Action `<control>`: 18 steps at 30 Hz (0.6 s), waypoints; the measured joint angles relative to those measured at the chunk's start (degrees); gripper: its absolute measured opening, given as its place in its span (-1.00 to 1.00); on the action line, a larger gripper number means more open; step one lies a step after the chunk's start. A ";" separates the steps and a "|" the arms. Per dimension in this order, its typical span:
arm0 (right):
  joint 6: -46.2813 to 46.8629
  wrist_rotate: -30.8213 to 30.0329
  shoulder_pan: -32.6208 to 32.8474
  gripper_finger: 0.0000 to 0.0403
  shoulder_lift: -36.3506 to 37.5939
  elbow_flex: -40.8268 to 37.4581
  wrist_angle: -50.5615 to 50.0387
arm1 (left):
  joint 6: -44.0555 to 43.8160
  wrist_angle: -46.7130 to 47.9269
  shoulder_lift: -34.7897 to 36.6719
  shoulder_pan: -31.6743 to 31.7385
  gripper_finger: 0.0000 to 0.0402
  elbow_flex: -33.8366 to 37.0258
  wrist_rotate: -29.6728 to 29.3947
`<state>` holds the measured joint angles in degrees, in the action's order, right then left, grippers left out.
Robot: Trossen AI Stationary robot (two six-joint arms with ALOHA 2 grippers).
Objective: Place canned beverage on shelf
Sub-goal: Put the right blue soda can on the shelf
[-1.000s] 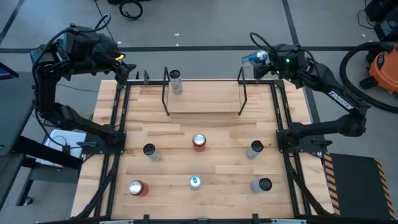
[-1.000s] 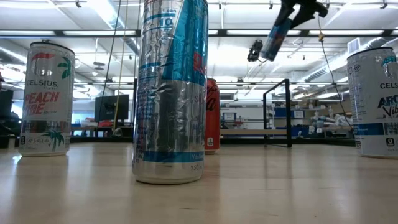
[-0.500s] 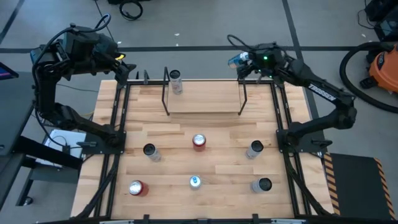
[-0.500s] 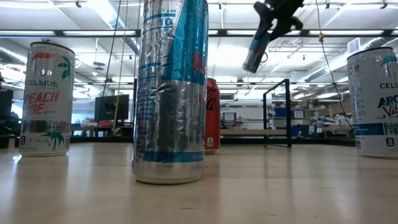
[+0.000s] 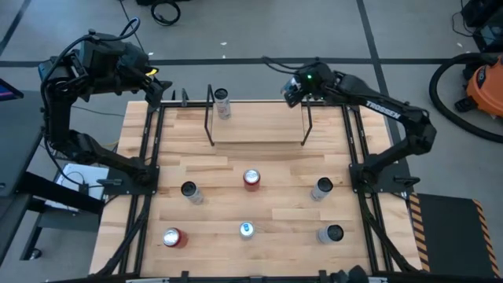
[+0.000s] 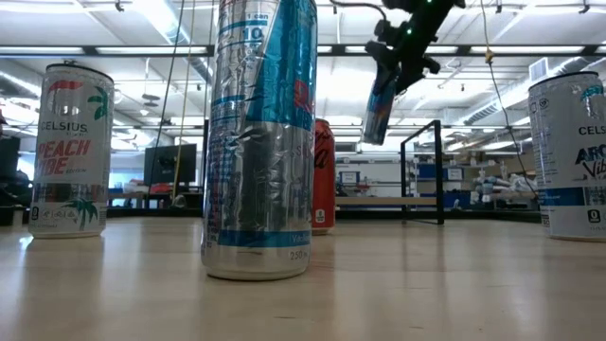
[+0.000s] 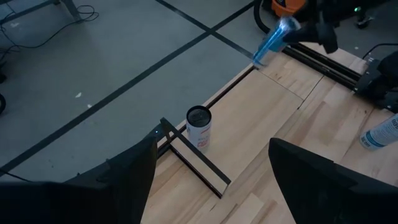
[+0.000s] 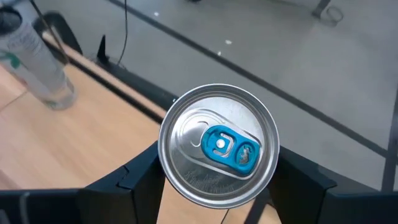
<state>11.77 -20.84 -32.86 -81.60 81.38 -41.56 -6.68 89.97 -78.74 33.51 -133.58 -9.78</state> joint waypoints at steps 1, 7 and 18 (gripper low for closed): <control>0.03 0.52 0.00 0.21 -0.46 0.00 -0.04 | 0.00 0.00 0.00 0.00 0.55 -0.01 -0.02; 0.27 1.14 0.00 0.21 -3.36 0.00 -1.09 | 0.00 0.00 0.00 -0.01 0.55 -0.02 -0.01; 1.45 2.62 0.09 0.22 -8.71 0.00 -1.37 | 0.00 0.02 0.00 0.01 0.55 -0.01 -0.02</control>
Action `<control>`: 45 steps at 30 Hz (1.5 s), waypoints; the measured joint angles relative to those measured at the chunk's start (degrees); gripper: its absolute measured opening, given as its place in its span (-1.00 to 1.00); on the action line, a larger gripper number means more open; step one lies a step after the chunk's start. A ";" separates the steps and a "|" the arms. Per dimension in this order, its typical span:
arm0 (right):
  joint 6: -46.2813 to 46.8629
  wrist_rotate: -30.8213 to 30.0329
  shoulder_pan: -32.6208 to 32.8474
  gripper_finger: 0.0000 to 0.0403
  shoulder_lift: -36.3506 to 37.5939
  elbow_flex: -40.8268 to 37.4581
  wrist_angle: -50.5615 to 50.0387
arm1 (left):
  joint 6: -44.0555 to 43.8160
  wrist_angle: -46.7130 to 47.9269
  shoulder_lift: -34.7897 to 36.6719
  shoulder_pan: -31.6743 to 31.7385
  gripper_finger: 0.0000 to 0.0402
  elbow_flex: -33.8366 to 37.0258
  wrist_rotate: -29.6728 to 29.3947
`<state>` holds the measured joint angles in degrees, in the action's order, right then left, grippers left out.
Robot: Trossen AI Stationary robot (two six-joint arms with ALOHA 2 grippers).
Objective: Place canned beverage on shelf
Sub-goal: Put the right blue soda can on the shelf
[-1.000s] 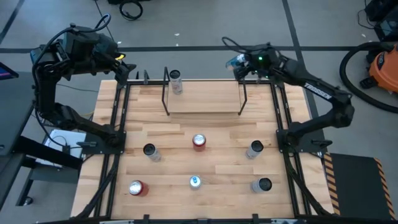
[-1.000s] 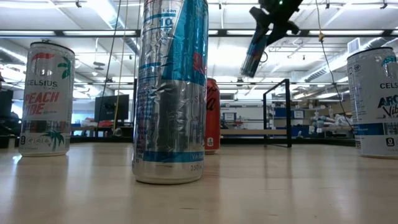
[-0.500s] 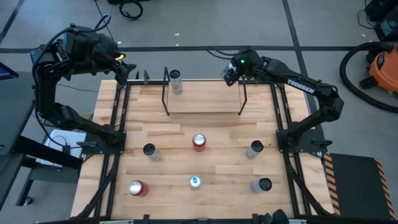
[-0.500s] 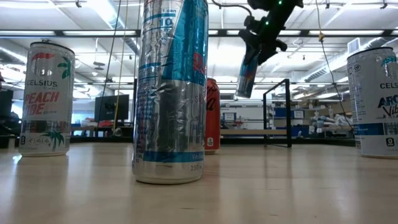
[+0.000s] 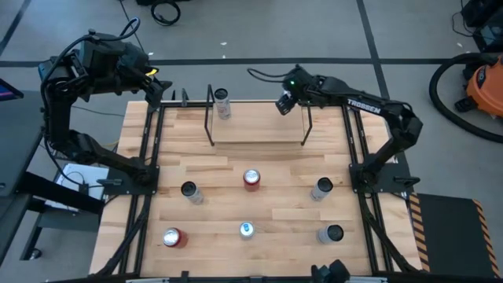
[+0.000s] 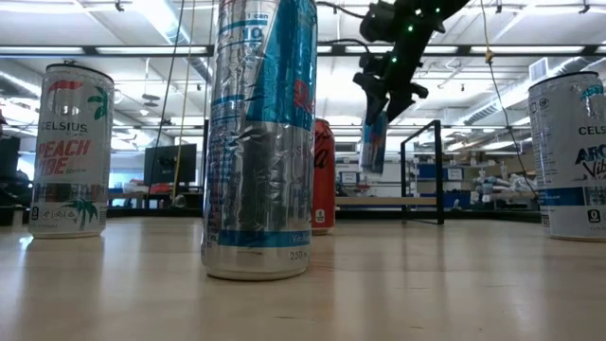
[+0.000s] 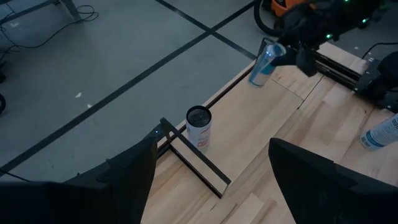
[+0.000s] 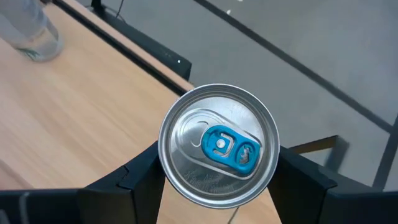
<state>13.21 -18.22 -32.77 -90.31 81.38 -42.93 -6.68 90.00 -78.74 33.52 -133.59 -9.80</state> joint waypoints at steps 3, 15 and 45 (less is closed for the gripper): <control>0.11 0.49 0.37 0.22 -1.39 0.00 0.73 | 0.00 -0.02 0.00 -0.02 0.55 0.00 0.02; -0.66 2.06 1.70 0.22 -3.94 -0.02 5.26 | 0.00 -0.02 -0.01 -0.02 0.55 0.00 0.01; -1.76 2.84 4.48 0.22 -6.12 -0.03 7.56 | 0.00 -0.02 -0.02 -0.02 0.55 -0.01 0.00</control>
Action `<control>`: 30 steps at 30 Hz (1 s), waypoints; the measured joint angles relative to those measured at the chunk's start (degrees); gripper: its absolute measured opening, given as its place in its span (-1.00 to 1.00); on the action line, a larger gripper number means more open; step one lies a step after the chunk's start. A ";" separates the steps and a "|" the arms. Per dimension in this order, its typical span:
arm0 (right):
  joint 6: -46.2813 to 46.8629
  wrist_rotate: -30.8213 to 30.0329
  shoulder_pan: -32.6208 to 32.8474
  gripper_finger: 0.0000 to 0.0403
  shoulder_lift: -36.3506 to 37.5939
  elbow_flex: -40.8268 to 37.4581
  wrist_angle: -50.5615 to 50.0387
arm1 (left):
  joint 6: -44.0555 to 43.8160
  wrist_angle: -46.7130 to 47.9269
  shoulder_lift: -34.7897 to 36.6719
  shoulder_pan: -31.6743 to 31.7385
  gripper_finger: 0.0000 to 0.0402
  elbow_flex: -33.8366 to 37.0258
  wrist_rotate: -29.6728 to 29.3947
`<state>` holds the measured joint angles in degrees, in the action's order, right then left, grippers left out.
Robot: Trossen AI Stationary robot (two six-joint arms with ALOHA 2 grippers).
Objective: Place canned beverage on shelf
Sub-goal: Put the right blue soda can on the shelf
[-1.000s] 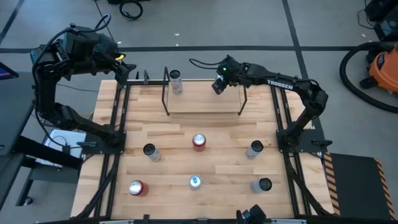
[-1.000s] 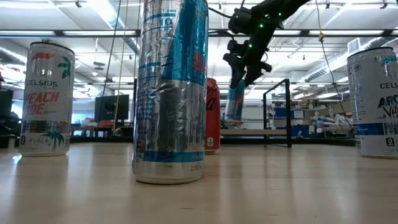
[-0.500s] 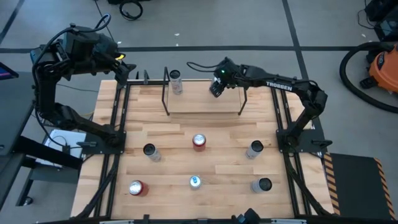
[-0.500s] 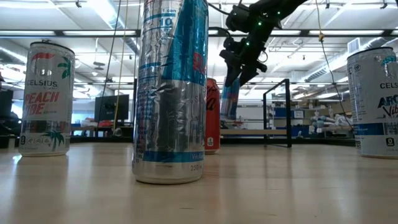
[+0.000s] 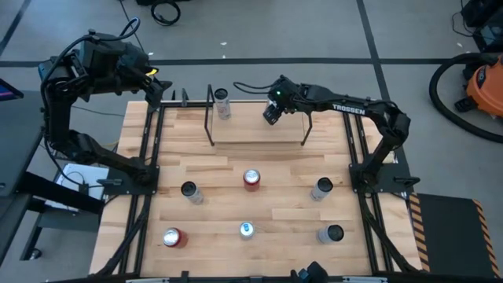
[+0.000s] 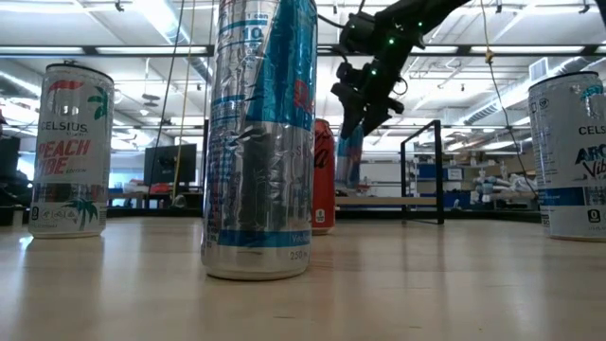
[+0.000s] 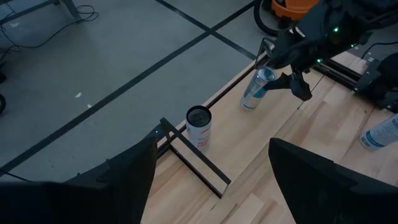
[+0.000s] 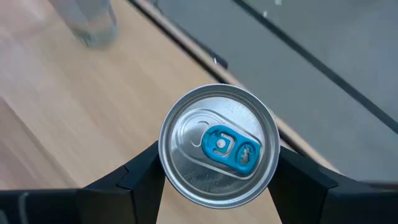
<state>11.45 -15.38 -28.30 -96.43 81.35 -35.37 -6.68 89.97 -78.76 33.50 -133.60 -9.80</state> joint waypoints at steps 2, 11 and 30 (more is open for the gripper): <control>-0.93 0.15 -0.26 0.22 0.01 0.02 -0.33 | 0.00 0.02 0.00 0.00 0.55 0.00 0.00; -1.09 1.92 -2.44 0.25 -0.01 0.01 -1.06 | 0.00 0.02 0.00 0.02 0.55 0.02 0.00; -1.15 3.02 -3.24 0.26 -0.95 -0.01 -2.79 | 0.00 0.00 0.00 0.02 0.55 0.02 0.00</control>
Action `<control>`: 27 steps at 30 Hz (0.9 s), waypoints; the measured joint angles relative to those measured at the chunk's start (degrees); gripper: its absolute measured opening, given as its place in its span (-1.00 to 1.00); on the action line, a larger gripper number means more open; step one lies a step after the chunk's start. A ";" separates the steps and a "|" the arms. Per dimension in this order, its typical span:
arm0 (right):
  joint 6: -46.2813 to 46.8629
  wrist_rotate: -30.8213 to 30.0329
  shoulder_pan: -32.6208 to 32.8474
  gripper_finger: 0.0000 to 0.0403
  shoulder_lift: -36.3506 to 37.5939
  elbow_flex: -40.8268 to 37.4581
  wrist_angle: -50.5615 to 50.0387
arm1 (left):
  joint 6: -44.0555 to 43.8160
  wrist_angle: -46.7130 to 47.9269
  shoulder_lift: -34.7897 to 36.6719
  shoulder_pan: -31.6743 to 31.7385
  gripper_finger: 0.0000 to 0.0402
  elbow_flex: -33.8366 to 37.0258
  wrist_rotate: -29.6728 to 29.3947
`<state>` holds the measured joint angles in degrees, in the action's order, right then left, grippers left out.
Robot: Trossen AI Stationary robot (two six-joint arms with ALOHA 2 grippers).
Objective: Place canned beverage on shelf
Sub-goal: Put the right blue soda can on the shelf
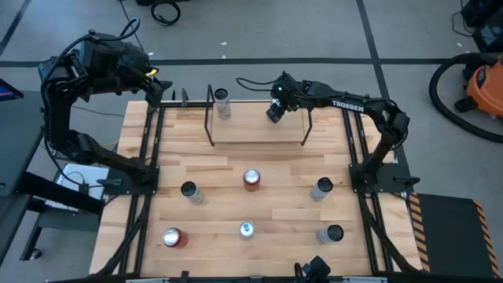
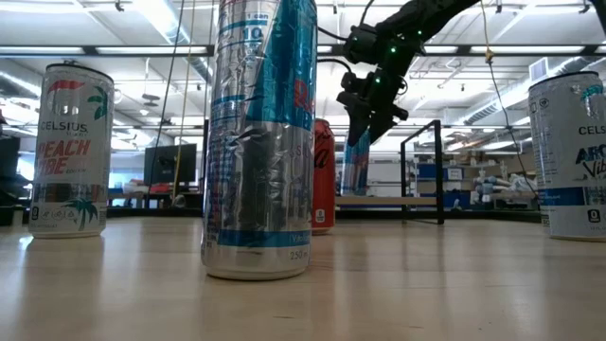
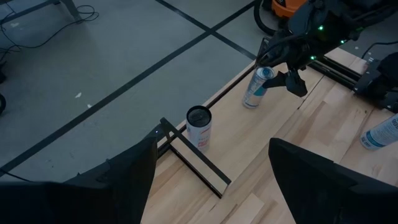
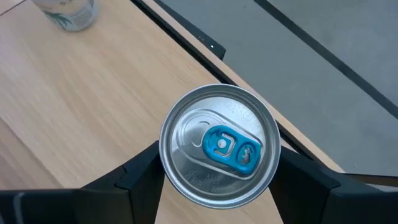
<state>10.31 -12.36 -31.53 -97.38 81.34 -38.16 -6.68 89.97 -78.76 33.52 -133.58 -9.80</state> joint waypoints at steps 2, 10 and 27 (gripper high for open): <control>0.00 0.02 -0.20 0.26 0.00 0.00 -0.02 | 0.00 0.01 0.00 0.00 0.55 0.00 0.00; -1.89 0.04 -0.65 0.31 0.00 0.00 -0.03 | 0.01 0.01 0.00 0.00 0.55 -0.02 0.00; -3.50 0.16 -0.63 0.66 0.18 0.02 2.61 | 0.07 0.02 0.00 0.00 0.55 0.00 0.00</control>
<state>6.80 -12.20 -32.16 -97.20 81.36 -35.55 -6.61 90.00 -78.76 33.52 -133.58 -9.80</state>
